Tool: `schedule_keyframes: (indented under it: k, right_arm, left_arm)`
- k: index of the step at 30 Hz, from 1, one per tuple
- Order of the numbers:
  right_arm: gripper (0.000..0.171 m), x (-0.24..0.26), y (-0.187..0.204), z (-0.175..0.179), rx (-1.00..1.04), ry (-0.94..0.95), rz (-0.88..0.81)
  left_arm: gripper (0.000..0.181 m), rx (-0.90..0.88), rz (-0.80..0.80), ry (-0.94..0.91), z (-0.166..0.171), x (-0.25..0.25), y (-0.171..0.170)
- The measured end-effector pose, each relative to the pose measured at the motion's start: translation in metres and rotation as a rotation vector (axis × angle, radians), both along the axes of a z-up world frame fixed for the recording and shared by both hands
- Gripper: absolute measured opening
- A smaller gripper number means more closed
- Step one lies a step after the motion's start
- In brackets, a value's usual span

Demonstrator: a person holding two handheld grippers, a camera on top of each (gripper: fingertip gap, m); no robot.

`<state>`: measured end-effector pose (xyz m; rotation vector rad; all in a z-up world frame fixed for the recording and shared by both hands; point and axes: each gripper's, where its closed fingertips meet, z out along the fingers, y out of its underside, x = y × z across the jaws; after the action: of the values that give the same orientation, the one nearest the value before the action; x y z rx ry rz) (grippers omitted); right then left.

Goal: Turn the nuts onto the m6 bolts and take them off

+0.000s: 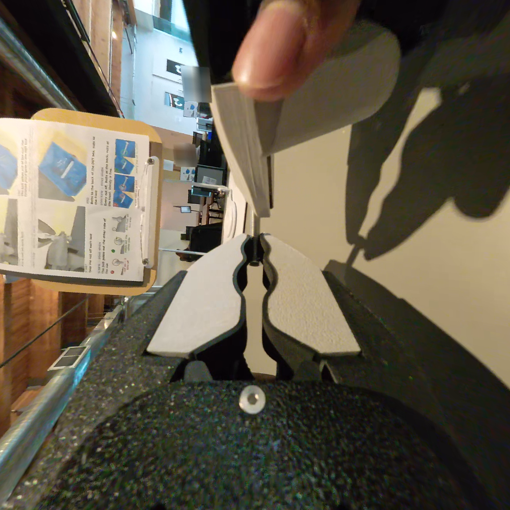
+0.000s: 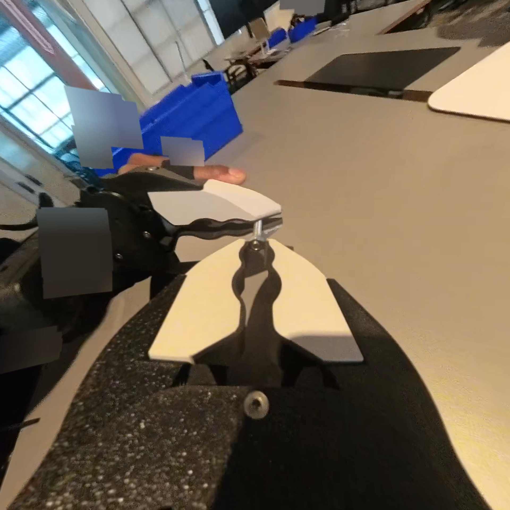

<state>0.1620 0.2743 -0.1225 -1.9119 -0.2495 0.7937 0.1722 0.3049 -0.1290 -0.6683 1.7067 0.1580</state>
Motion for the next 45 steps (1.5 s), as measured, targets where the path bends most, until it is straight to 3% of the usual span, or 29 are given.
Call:
schedule_keyframes:
  k: [2, 6, 10, 13, 17, 20, 25, 28, 31, 34, 40, 43, 45]
  right_arm:
    - [0.030, 0.006, 0.001, 0.001, 0.057, -0.076, -0.016]
    - [0.050, 0.016, 0.003, 0.004, 0.296, -0.479, -0.041]
    - [0.046, 0.011, 0.000, 0.002, 0.437, -0.790, 0.003]
    - [0.039, 0.008, -0.002, 0.001, 0.483, -0.892, 0.022]
    - [0.025, 0.006, -0.004, -0.003, 0.490, -0.935, 0.057]
    - [0.010, 0.005, -0.004, -0.007, 0.392, -0.848, 0.055]
    - [0.010, -0.001, -0.002, -0.005, 0.043, -0.236, -0.010]
    - [0.013, -0.003, -0.005, -0.001, 0.016, -0.053, 0.052]
    - [0.047, 0.004, -0.002, 0.002, 0.121, -0.183, 0.052]
    - [0.051, 0.011, -0.001, -0.002, 0.249, -0.472, 0.050]
    - [0.034, 0.008, -0.005, -0.001, 0.435, -0.884, 0.052]
    - [0.014, 0.004, -0.006, -0.005, 0.422, -0.903, 0.071]
    - [0.010, 0.004, -0.005, -0.008, 0.342, -0.830, 0.060]
  left_arm:
    - [0.005, -0.012, 0.006, -0.016, 0.003, 0.000, 0.000]
    - [0.005, -0.030, 0.010, -0.006, 0.000, -0.001, 0.002]
    - [0.006, -0.038, -0.014, 0.018, -0.003, -0.001, -0.002]
    - [0.006, -0.046, -0.039, 0.035, -0.006, 0.000, -0.006]
    - [0.005, -0.060, -0.066, 0.045, -0.009, 0.001, -0.011]
    - [0.006, -0.041, -0.048, 0.039, -0.007, 0.001, -0.008]
    - [0.005, -0.023, -0.023, 0.036, -0.006, -0.001, -0.003]
    - [0.005, -0.040, -0.022, 0.025, -0.005, 0.001, -0.005]
    - [0.005, -0.054, -0.020, 0.020, -0.004, 0.000, -0.004]
    - [0.006, -0.057, -0.019, 0.021, -0.004, 0.000, -0.004]
    - [0.006, -0.060, -0.038, 0.039, -0.007, 0.000, -0.007]
    - [0.006, -0.056, -0.051, 0.043, -0.007, 0.001, -0.010]
    - [0.005, -0.034, -0.041, 0.050, -0.008, 0.001, -0.008]
